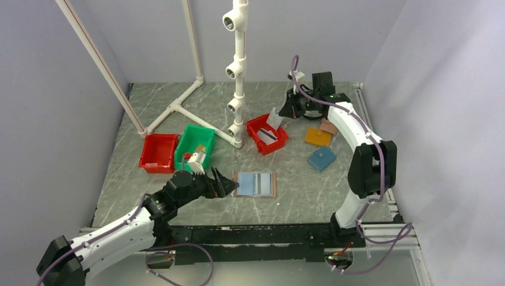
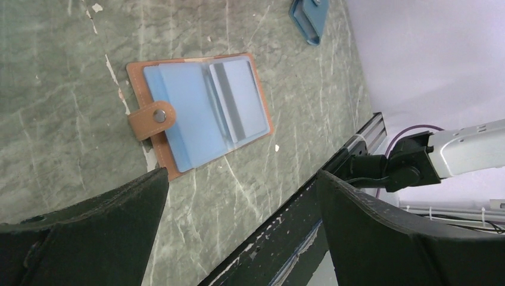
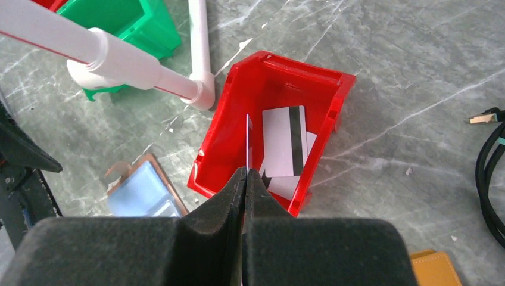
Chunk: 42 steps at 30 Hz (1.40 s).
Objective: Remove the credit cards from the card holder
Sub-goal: Place the credit card in the storage box.
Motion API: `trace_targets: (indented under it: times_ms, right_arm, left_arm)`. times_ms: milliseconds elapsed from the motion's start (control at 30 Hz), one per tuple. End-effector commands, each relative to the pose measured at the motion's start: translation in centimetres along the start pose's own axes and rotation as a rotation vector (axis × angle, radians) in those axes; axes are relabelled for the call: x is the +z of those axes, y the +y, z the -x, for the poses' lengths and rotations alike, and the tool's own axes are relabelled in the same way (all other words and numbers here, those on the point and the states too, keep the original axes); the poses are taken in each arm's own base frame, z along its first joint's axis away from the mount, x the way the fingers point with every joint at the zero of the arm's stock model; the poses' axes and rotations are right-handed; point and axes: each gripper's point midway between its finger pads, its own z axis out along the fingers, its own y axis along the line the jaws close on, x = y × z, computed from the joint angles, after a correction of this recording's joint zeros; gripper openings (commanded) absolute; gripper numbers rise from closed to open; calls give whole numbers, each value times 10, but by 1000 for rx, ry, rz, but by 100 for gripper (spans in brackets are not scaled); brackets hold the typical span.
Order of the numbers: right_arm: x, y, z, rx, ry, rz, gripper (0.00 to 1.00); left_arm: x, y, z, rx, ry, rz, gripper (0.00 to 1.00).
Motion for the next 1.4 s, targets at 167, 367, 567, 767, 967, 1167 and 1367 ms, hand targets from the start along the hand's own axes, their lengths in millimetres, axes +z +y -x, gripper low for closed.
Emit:
trace_targets:
  times_ms: [167,367,567,767,967,1167,1367]
  right_arm:
    - [20,-6,0,-23,56,-5,0]
    - [34,1,-16,-18,124,36,0]
    - [43,5,-25,-6,170,70,3]
    - [42,-23,-23,-46,209,-84,27]
    - [15,-19,2,-136,144,-166,32]
    - [-18,42,-13,-240,59,5,37]
    - [-57,109,-48,-480,-85,197,59]
  left_arm:
    - [0,-10,14,40,-20,2,100]
    - [0,-9,13,41,-16,4,99]
    - [-2,-12,14,44,-16,-6,99]
    - [-3,-16,14,47,-11,-21,99]
    - [-3,-20,15,50,-5,-31,99]
    - [3,-25,13,34,15,-52,99]
    - [16,-29,8,25,65,-57,98]
